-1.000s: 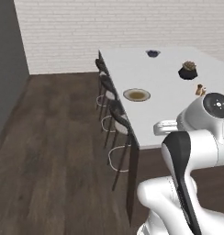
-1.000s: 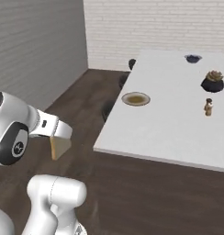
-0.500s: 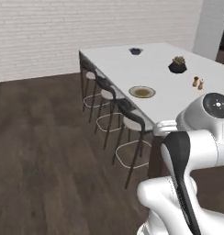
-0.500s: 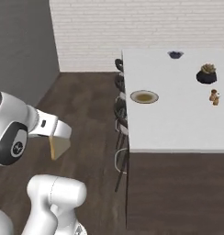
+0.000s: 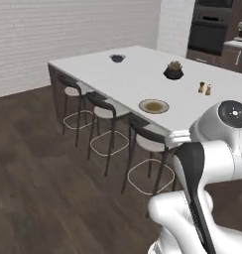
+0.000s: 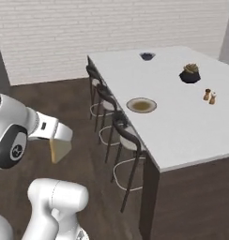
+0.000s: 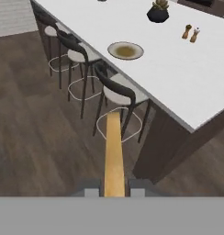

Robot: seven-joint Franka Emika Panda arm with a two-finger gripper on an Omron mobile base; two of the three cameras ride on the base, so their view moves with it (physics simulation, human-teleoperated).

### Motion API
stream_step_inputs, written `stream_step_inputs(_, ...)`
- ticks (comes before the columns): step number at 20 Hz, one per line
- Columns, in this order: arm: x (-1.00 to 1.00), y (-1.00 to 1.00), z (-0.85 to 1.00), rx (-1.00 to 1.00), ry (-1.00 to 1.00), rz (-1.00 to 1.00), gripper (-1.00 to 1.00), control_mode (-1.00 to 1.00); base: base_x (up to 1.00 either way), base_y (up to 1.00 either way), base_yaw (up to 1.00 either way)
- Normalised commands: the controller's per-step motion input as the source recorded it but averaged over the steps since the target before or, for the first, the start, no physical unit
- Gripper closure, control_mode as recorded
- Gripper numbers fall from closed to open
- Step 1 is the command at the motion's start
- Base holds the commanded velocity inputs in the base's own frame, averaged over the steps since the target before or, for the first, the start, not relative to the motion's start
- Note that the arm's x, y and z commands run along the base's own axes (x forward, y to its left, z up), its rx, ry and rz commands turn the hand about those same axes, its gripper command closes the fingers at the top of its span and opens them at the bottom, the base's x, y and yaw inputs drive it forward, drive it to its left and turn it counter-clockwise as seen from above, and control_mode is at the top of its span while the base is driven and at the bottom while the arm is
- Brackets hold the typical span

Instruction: Start the toaster. Once the lever pops up, take the bread to the plate on the dining counter.

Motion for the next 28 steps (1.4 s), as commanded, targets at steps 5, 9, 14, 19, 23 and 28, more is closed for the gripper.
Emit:
stream_step_inputs(5,0.00,0.00,0.00,0.00,0.00,0.00,1.00,1.00,0.72,0.85,-0.60)
stream_step_inputs(9,0.00,0.00,0.00,0.00,0.00,0.00,1.00,1.00,0.48,0.69,-0.68)
stream_step_inputs(14,0.00,0.00,0.00,0.00,0.00,0.00,1.00,1.00,0.48,0.57,-0.73)
stream_step_inputs(19,0.00,0.00,0.00,0.00,0.00,0.00,1.00,1.00,0.42,0.63,-0.70)
stream_step_inputs(23,0.00,0.00,0.00,0.00,0.00,0.00,1.00,1.00,0.12,0.92,-0.54)
stream_step_inputs(28,0.00,0.00,0.00,0.00,0.00,0.00,1.00,1.00,0.15,1.00,-0.40)
